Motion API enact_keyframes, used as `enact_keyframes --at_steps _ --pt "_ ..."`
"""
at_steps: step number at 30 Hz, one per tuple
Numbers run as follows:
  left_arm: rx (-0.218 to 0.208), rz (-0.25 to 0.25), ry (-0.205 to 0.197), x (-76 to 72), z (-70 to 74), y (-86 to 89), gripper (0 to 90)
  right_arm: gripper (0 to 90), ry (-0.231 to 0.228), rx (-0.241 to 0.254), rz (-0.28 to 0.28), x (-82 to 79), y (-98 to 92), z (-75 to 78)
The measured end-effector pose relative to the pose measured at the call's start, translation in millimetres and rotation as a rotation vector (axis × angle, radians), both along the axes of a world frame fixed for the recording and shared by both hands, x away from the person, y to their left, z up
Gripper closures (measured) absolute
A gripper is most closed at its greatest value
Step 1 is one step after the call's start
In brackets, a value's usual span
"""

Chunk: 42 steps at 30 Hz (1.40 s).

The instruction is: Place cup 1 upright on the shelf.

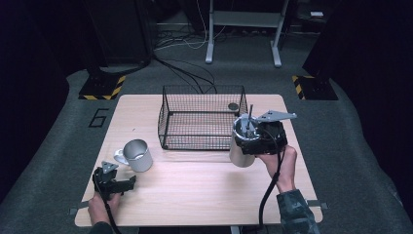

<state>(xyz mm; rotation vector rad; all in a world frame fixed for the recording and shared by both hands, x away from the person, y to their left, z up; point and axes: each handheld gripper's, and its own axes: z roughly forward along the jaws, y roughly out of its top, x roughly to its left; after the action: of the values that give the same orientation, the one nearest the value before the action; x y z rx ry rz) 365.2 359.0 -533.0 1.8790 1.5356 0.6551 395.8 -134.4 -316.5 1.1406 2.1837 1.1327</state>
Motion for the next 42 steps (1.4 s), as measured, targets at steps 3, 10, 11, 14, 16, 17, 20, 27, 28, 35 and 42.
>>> enact_keyframes --at_steps 3,10,11,14,16,17,20,27,28,35,42 --pt "0.003 -0.001 -0.003 0.2 0.0 0.2 0.4 3.3 -0.004 0.000 0.006 1.1 1.3 2.8" --pt "0.000 0.000 0.000 0.0 0.0 0.0 0.4 3.3 -0.011 -0.004 0.014 3.4 5.5 10.1" --pt "0.000 0.000 0.000 0.0 0.0 0.0 0.5 3.3 -0.014 -0.005 0.014 3.7 5.9 11.4" --pt "-0.002 0.001 0.000 0.0 0.0 -0.1 0.5 3.4 -0.018 -0.001 0.017 4.8 7.3 15.2" --pt "0.000 0.000 0.000 0.0 0.0 0.1 0.5 3.4 -0.019 -0.001 0.021 5.8 8.3 17.7" --pt "-0.002 0.000 0.000 0.0 -0.1 -0.1 0.5 3.3 -0.021 -0.001 0.022 6.3 8.9 18.8" --pt "-0.001 0.000 0.000 0.0 0.0 -0.1 0.4 3.3 -0.019 -0.004 0.025 7.7 11.4 21.9" --pt "0.000 0.000 0.000 0.0 0.0 0.0 0.4 3.4 -0.023 -0.016 0.037 12.9 17.4 28.7" --pt "0.000 0.000 0.000 0.0 0.0 0.0 0.5 3.3 -0.025 -0.015 0.039 13.6 18.4 29.7" --pt "0.001 -0.001 0.004 0.0 0.2 0.0 0.5 3.3 -0.031 -0.022 0.051 20.6 24.6 38.0" --pt "0.002 -0.001 0.004 0.0 0.3 0.0 0.4 3.3 -0.037 -0.029 0.060 28.9 30.5 43.5"
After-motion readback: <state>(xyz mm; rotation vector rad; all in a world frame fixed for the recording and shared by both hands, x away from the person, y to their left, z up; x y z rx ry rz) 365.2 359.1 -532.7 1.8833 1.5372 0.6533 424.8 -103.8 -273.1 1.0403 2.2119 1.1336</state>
